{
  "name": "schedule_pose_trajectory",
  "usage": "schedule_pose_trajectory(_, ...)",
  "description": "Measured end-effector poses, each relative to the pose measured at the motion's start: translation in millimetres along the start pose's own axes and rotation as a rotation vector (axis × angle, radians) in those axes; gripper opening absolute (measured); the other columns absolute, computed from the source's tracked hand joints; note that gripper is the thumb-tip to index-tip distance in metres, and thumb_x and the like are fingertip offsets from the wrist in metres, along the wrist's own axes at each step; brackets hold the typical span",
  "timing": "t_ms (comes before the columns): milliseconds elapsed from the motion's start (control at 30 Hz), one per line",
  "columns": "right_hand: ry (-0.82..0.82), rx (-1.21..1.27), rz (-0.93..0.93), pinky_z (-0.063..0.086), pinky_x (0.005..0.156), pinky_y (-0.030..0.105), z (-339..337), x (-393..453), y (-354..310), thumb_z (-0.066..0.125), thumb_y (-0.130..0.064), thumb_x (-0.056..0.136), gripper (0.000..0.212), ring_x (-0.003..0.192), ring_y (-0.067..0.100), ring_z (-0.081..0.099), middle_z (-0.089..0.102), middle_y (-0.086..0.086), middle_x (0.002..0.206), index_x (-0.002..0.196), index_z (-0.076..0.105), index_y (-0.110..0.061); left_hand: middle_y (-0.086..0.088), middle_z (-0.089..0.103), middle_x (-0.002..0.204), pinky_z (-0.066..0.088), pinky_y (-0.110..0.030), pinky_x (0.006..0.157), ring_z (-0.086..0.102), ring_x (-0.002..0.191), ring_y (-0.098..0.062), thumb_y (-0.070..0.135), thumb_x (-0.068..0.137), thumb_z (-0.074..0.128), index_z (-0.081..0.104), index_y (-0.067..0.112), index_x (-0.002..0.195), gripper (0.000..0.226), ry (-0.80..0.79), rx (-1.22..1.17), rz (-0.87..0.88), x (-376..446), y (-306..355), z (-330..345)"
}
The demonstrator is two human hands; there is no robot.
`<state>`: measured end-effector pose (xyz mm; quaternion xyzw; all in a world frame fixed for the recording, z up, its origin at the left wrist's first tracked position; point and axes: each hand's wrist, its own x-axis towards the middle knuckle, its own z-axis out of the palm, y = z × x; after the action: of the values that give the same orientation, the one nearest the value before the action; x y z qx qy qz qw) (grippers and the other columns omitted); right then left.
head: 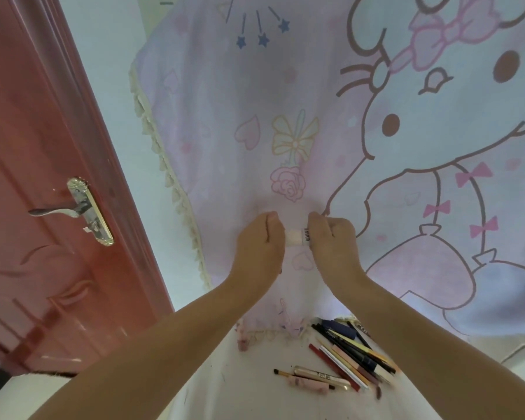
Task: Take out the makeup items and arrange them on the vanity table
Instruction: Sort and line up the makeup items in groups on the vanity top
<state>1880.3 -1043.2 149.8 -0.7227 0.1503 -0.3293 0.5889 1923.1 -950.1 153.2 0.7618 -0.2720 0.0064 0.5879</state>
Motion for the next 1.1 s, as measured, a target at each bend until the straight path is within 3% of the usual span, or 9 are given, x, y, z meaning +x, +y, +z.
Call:
schedule_pose_trajectory(233, -0.062, -0.540, -0.911, 0.022, 0.048, 0.025, -19.3, 7.0, -2.9, 0.036, -0.006, 0.078, 0.044, 0.032, 0.013, 0.027, 0.034, 0.008, 0.031, 0.034, 0.040, -0.005, 0.007, 0.022, 0.032, 0.021, -0.011, 0.031, 0.018, 0.028, -0.008, 0.020, 0.095, 0.031, 0.031, 0.015, 0.059, 0.037, -0.336, -0.465, -0.650, -4.4, 10.8, 2.6)
schedule_pose_trajectory(300, -0.084, -0.489, -0.833, 0.024, 0.046, 0.021, -24.3, 9.3, -2.9, 0.036, -0.012, 0.083, 0.044, 0.034, 0.012, 0.028, 0.034, 0.000, 0.035, 0.039, 0.040, -0.009, 0.009, 0.026, 0.033, 0.031, -0.014, 0.032, 0.024, 0.029, -0.008, 0.026, 0.097, 0.035, 0.037, 0.015, 0.062, 0.036, -0.350, -0.477, -0.563, -0.2, 10.8, 0.9)
schedule_pose_trajectory(367, -0.118, -0.325, -0.432, 0.024, 0.043, 0.017, -27.1, 13.8, -5.0, 0.039, -0.025, 0.091, 0.048, 0.037, 0.008, 0.027, 0.031, -0.004, 0.042, 0.045, 0.034, -0.016, 0.010, 0.038, 0.036, 0.045, -0.017, 0.042, 0.036, 0.035, -0.006, 0.029, 0.095, 0.040, 0.043, 0.016, 0.067, 0.031, -0.370, -0.341, -0.339, 5.0, 8.3, -3.4)
schedule_pose_trajectory(433, -0.161, -0.279, -0.070, 0.024, 0.043, 0.019, -31.8, 20.5, -4.3, 0.041, -0.034, 0.093, 0.049, 0.038, 0.006, 0.027, 0.031, 0.000, 0.046, 0.049, 0.034, -0.014, 0.013, 0.049, 0.050, 0.049, -0.017, 0.056, 0.048, 0.048, -0.003, 0.029, 0.089, 0.051, 0.048, 0.022, 0.072, 0.019, -0.427, -0.005, -0.095, 8.7, 2.2, -9.1)
schedule_pose_trajectory(500, -0.228, -0.377, 0.047, 0.024, 0.045, 0.022, -36.3, 24.9, -2.1, 0.041, -0.039, 0.092, 0.047, 0.038, 0.007, 0.028, 0.031, 0.002, 0.049, 0.055, 0.037, -0.011, 0.012, 0.055, 0.068, 0.043, -0.014, 0.063, 0.050, 0.060, -0.001, 0.029, 0.084, 0.058, 0.056, 0.025, 0.084, 0.005, -0.446, 0.330, 0.115, 10.8, -7.8, -12.6)
schedule_pose_trajectory(700, -0.336, -0.467, -0.047, 0.033, 0.044, 0.011, -45.8, 15.2, 7.2, 0.056, -0.029, 0.087, 0.025, 0.042, 0.005, 0.040, 0.044, -0.004, 0.052, 0.065, 0.049, -0.021, 0.005, 0.050, 0.088, 0.030, -0.017, 0.065, 0.040, 0.075, -0.007, 0.035, 0.085, 0.058, 0.062, 0.019, 0.111, 0.031, -0.247, 0.710, 0.438, 9.2, -32.8, -9.0)
schedule_pose_trajectory(867, -0.443, -0.335, -0.230, 0.050, 0.069, 0.024, -56.3, 8.1, 14.3, 0.061, -0.002, 0.081, 0.037, 0.079, 0.016, 0.058, 0.054, -0.009, 0.085, 0.082, 0.050, -0.036, 0.008, 0.051, 0.082, 0.031, -0.015, 0.063, 0.040, 0.071, -0.005, 0.040, 0.086, 0.054, 0.061, 0.022, 0.113, 0.033, -0.196, 0.713, 0.434, 8.1, -44.7, -5.7)
schedule_pose_trajectory(1000, -0.498, -0.267, 0.053, 0.044, 0.045, 0.015, -56.9, 11.0, 14.2, 0.049, -0.026, 0.090, 0.009, 0.048, 0.005, 0.055, 0.061, -0.006, 0.068, 0.083, 0.053, -0.032, 0.004, 0.056, 0.081, 0.028, -0.016, 0.059, 0.039, 0.068, -0.008, 0.036, 0.085, 0.058, 0.064, 0.017, 0.108, 0.031, -0.163, 0.723, 0.469, 5.6, -46.7, -3.9)
schedule_pose_trajectory(1100, -0.534, -0.466, -0.034, 0.043, 0.045, 0.014, -57.0, 11.1, 21.2, 0.044, -0.024, 0.093, 0.023, 0.042, -0.002, 0.050, 0.057, -0.011, 0.059, 0.074, 0.054, -0.027, 0.000, 0.061, 0.085, 0.029, -0.018, 0.060, 0.039, 0.069, -0.009, 0.034, 0.085, 0.058, 0.065, 0.016, 0.106, 0.028, -0.191, 0.757, 0.476, 4.2, -46.9, -3.1)
